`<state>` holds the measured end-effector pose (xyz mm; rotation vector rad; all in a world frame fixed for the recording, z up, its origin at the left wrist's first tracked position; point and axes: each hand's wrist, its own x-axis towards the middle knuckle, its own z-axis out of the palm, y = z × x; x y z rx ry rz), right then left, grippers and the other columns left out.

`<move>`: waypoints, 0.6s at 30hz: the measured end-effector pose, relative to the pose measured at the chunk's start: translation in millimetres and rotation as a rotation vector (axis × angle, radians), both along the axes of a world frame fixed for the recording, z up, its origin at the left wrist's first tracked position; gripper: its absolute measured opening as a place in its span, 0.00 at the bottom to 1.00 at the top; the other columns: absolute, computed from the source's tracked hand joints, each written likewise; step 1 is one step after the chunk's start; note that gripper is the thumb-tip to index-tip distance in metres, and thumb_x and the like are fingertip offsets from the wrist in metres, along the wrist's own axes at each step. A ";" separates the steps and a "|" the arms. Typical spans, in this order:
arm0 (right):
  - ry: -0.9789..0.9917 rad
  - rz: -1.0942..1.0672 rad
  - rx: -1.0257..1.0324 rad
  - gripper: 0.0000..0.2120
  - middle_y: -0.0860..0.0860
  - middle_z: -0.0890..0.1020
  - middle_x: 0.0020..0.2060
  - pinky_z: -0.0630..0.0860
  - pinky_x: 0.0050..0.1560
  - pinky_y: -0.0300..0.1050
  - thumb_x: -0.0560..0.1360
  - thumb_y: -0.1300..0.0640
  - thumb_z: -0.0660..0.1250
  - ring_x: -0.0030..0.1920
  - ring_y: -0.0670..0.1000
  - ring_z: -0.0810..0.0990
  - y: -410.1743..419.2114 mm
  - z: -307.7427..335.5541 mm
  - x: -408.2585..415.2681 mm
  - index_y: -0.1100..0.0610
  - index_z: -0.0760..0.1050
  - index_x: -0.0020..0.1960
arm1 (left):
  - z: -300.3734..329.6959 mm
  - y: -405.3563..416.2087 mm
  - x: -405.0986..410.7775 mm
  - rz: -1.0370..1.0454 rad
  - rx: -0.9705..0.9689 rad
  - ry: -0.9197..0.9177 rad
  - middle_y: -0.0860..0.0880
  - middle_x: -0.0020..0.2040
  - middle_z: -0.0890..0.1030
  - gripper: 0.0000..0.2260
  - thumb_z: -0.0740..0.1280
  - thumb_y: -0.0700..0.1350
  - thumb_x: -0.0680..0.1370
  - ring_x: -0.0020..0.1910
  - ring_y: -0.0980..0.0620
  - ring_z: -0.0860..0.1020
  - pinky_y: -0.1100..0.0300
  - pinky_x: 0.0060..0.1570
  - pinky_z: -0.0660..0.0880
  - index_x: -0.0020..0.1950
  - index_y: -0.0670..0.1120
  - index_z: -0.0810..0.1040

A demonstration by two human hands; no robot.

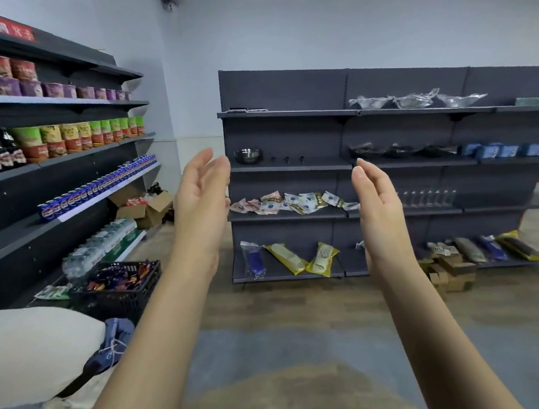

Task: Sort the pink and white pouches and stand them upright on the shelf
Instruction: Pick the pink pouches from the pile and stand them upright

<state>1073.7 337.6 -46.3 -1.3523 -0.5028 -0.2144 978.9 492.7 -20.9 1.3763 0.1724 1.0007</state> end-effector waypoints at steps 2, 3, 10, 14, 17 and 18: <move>-0.004 -0.018 -0.032 0.17 0.33 0.72 0.56 0.63 0.56 0.34 0.78 0.44 0.59 0.56 0.33 0.70 22.3 0.7 43.4 0.42 0.67 0.67 | 1.2 21.8 44.8 0.033 0.038 0.020 0.60 0.56 0.75 0.09 0.61 0.51 0.79 0.63 0.56 0.73 0.54 0.67 0.69 0.59 0.58 0.68; -0.007 -0.021 -0.047 0.18 0.34 0.71 0.58 0.64 0.58 0.36 0.78 0.44 0.58 0.58 0.35 0.69 35.3 2.2 65.9 0.42 0.67 0.67 | 1.7 33.9 67.8 0.051 0.066 0.036 0.58 0.60 0.74 0.12 0.61 0.52 0.79 0.64 0.56 0.72 0.54 0.67 0.68 0.62 0.57 0.69; -0.047 0.006 0.008 0.19 0.38 0.69 0.64 0.63 0.68 0.43 0.78 0.43 0.57 0.68 0.41 0.65 135.9 31.9 223.1 0.42 0.65 0.69 | 7.1 139.1 227.2 0.043 0.060 0.044 0.54 0.63 0.74 0.11 0.61 0.52 0.79 0.64 0.54 0.72 0.49 0.69 0.67 0.60 0.57 0.69; -0.008 0.020 0.106 0.16 0.42 0.71 0.66 0.63 0.72 0.49 0.79 0.45 0.56 0.67 0.44 0.69 185.4 42.3 305.4 0.42 0.65 0.67 | 15.0 196.0 304.8 -0.005 0.015 0.000 0.55 0.60 0.76 0.06 0.61 0.51 0.79 0.62 0.55 0.74 0.54 0.65 0.70 0.56 0.59 0.71; 0.007 0.004 0.133 0.16 0.43 0.73 0.64 0.64 0.72 0.48 0.80 0.46 0.55 0.66 0.44 0.70 214.2 40.6 356.3 0.43 0.63 0.67 | 17.3 227.5 355.4 -0.029 0.012 -0.008 0.58 0.57 0.76 0.05 0.59 0.52 0.80 0.63 0.55 0.74 0.56 0.63 0.70 0.53 0.61 0.71; -0.005 -0.011 0.116 0.17 0.43 0.71 0.66 0.64 0.70 0.44 0.80 0.45 0.55 0.67 0.43 0.69 222.3 39.1 371.1 0.43 0.63 0.68 | 16.0 236.4 371.8 -0.027 0.024 0.001 0.58 0.59 0.76 0.07 0.58 0.53 0.80 0.64 0.56 0.72 0.56 0.64 0.69 0.57 0.60 0.71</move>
